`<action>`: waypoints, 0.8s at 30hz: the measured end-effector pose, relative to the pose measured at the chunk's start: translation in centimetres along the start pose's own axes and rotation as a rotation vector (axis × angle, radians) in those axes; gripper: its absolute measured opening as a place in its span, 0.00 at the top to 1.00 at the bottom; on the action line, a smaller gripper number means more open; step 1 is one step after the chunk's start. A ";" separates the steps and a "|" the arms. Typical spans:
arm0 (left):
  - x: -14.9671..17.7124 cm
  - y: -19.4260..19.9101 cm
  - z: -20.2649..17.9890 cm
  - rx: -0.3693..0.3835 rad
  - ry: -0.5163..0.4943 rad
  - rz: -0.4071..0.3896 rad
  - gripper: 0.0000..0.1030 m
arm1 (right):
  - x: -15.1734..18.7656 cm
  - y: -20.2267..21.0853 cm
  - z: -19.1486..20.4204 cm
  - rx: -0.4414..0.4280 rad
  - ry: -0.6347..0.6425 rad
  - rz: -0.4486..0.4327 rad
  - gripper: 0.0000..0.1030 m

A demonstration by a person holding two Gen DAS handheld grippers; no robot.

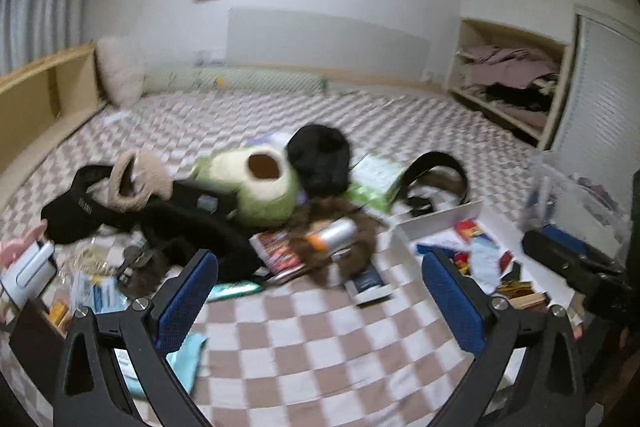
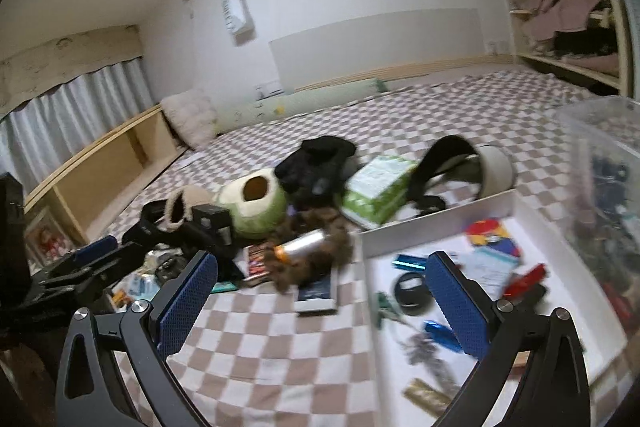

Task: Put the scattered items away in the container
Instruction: 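Lower the left gripper onto the teal lighter while the right gripper approaches the black book box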

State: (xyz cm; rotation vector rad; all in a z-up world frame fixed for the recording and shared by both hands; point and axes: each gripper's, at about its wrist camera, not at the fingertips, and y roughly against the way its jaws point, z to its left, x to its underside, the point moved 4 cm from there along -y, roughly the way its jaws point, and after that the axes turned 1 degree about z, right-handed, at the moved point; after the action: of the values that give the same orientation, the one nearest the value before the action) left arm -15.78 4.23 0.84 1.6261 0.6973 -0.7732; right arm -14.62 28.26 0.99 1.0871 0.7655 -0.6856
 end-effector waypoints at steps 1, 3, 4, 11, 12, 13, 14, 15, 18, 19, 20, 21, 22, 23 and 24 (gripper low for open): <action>0.3 -0.5 0.9 -0.008 0.014 0.015 0.00 | 0.1 -0.5 0.5 0.000 0.012 0.005 0.00; 0.7 -1.4 2.3 -0.025 0.034 0.033 0.00 | 0.5 -1.7 1.7 0.004 0.046 0.020 0.00; 1.0 -1.8 3.0 -0.034 0.044 0.042 0.00 | 0.8 -2.4 2.2 0.001 0.057 0.032 0.00; 2.8 -5.1 6.5 -0.072 0.088 0.109 0.00 | 3.0 -7.3 4.6 -0.016 0.110 0.152 0.00; 3.2 -5.6 6.9 -0.078 0.088 0.118 0.00 | 3.3 -8.1 4.7 -0.010 0.115 0.171 0.00; 3.7 -6.1 7.3 -0.086 0.090 0.128 0.00 | 3.6 -9.1 4.9 0.000 0.123 0.191 0.00; 4.1 -6.5 7.6 -0.093 0.092 0.139 0.00 | 4.0 -9.9 4.9 0.011 0.135 0.207 0.00; 4.5 -6.9 7.9 -0.096 0.095 0.151 0.00 | 4.3 -10.8 5.0 0.022 0.147 0.224 0.00; 5.5 -7.9 8.6 -0.105 0.103 0.180 0.00 | 5.3 -13.3 5.2 0.057 0.185 0.271 0.00; 5.8 -8.3 8.8 -0.106 0.102 0.188 0.00 | 5.6 -14.0 5.2 0.070 0.202 0.280 0.00; 6.0 -8.6 8.9 -0.106 0.101 0.193 0.00 | 5.9 -14.6 5.0 0.084 0.216 0.291 0.00; 6.1 -8.8 8.9 -0.103 0.100 0.196 0.00 | 6.2 -15.4 4.7 0.098 0.226 0.303 0.00; 6.1 -9.1 8.9 -0.097 0.099 0.200 0.00 | 6.4 -16.1 4.4 0.113 0.236 0.316 0.00; 6.2 -9.4 8.8 -0.092 0.098 0.204 0.00 | 6.7 -16.8 4.1 0.123 0.242 0.327 0.00; 6.2 -9.7 8.7 -0.089 0.097 0.208 0.00 | 6.8 -17.3 3.8 0.124 0.240 0.339 0.00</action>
State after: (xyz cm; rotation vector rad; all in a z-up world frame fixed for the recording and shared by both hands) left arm -20.66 -2.40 -10.95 1.6328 0.6108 -0.5094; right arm -23.91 18.40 -12.36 1.3906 0.7247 -0.3207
